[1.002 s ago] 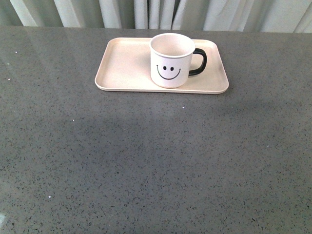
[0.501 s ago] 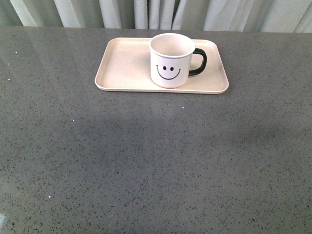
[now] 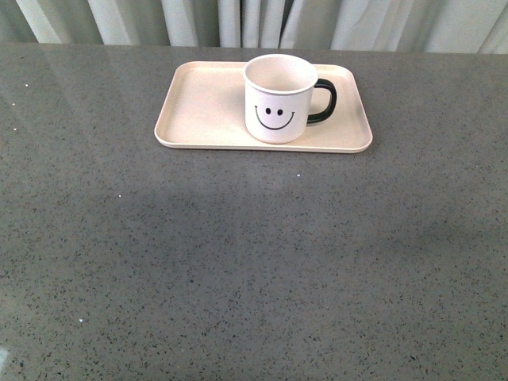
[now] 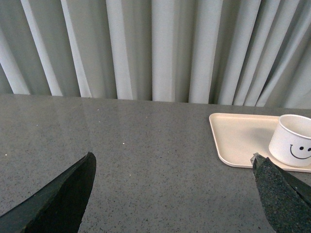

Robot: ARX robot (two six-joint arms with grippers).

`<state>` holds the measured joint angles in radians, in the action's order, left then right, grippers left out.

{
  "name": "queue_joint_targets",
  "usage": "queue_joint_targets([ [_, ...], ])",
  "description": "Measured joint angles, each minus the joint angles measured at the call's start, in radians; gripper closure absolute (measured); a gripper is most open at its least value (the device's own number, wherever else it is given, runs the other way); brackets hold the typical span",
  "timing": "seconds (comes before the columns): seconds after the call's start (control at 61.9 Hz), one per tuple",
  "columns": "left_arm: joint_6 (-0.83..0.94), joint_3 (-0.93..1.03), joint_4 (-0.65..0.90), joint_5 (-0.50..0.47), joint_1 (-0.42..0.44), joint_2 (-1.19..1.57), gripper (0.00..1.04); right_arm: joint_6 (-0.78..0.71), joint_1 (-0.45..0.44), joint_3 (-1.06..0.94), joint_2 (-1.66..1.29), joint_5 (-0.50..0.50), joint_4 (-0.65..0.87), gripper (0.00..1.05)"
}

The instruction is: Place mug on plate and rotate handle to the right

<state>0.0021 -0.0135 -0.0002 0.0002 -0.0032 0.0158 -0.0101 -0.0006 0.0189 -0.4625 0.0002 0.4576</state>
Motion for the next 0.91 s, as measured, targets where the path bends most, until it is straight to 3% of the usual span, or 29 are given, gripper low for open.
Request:
queue_joint_targets([
  [0.841,0.0,0.0,0.0,0.0,0.0,0.0,0.09,0.0,0.0,0.0,0.288,0.0,-0.282,1.03],
  [0.905,0.0,0.0,0.0,0.0,0.0,0.0,0.09,0.0,0.0,0.0,0.364,-0.002,-0.388,1.03],
])
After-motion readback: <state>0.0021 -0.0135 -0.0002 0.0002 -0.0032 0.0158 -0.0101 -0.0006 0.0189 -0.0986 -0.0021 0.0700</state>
